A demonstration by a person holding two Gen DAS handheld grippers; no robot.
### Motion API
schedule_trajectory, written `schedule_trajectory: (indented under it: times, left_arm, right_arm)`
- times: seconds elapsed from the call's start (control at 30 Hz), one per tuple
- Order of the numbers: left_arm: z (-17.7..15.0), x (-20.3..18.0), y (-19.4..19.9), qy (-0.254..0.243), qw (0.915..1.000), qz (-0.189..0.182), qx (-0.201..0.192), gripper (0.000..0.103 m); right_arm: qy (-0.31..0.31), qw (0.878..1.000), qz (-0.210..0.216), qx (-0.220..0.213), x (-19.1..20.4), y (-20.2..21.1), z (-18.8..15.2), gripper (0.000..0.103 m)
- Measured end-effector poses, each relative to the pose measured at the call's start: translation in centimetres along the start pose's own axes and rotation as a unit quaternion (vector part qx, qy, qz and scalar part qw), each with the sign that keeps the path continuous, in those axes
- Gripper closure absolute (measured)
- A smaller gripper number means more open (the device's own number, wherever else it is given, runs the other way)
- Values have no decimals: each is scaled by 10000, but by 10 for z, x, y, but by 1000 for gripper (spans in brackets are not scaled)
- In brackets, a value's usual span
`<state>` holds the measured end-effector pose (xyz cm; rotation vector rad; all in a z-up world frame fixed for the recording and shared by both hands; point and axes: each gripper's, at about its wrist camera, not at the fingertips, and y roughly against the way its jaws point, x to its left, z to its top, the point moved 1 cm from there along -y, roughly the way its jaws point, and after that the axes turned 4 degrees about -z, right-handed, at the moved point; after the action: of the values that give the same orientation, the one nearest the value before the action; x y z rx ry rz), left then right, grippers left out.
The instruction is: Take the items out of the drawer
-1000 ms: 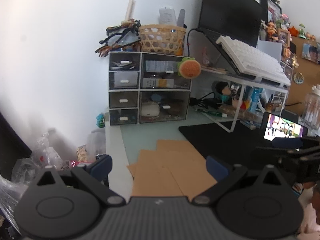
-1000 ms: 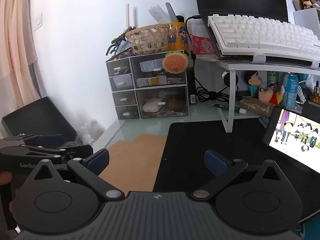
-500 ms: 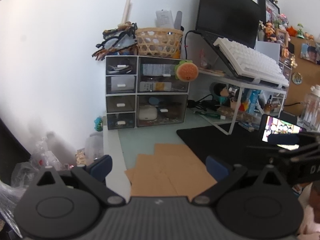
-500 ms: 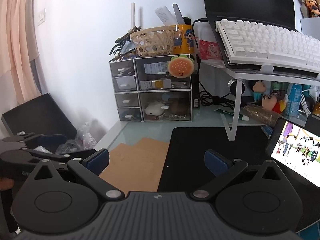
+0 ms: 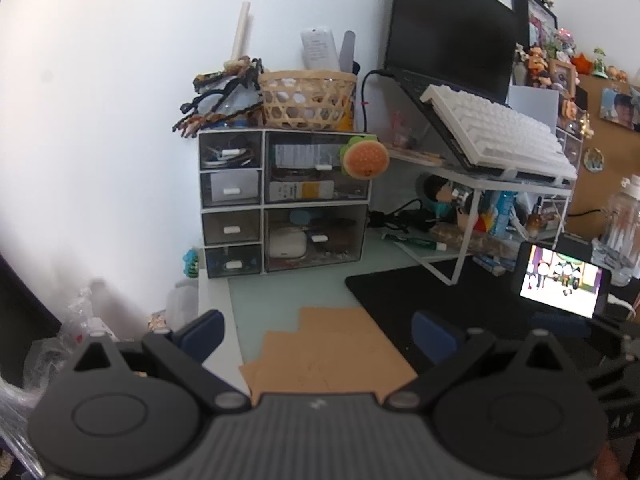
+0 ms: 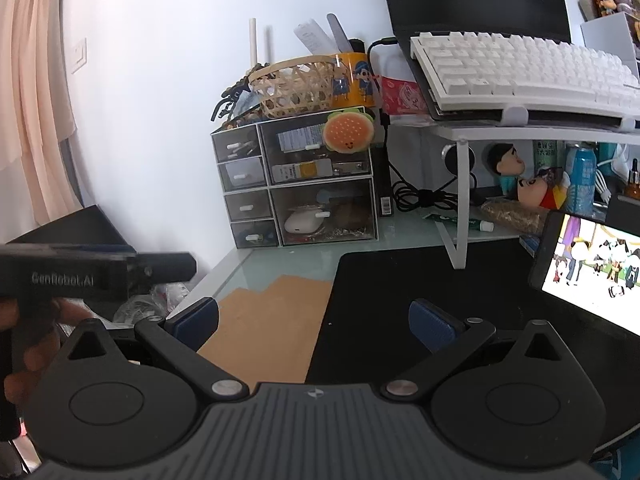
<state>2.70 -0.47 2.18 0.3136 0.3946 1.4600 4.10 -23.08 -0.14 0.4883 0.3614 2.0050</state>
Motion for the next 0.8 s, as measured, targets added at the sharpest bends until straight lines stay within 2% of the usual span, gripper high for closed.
schedule_trajectory:
  times: [0.2,0.27,0.37,0.63,0.8]
  left_arm:
    - [9,-4,-5,-4,9999,22,147,2]
    - [12,-5,-6,52,9999,8,134,5]
    - [15,-8,-8,129,9998,-57,125,5]
    - [24,-18,-20,324,9993,172,109,5]
    - [37,-25,-27,206,9991,307,187,7]
  right_arm:
    - [-87,9998,81,-184,-8,9,-1,0]
    - [-58,9997,30,-223,-9,11,-2,0]
    - [-96,9997,9,-238,-14,15,-4,0]
    - [-102,9995,-51,-291,-19,19,-10,0]
    - [-289,9991,-57,-320,-22,23,-15,0]
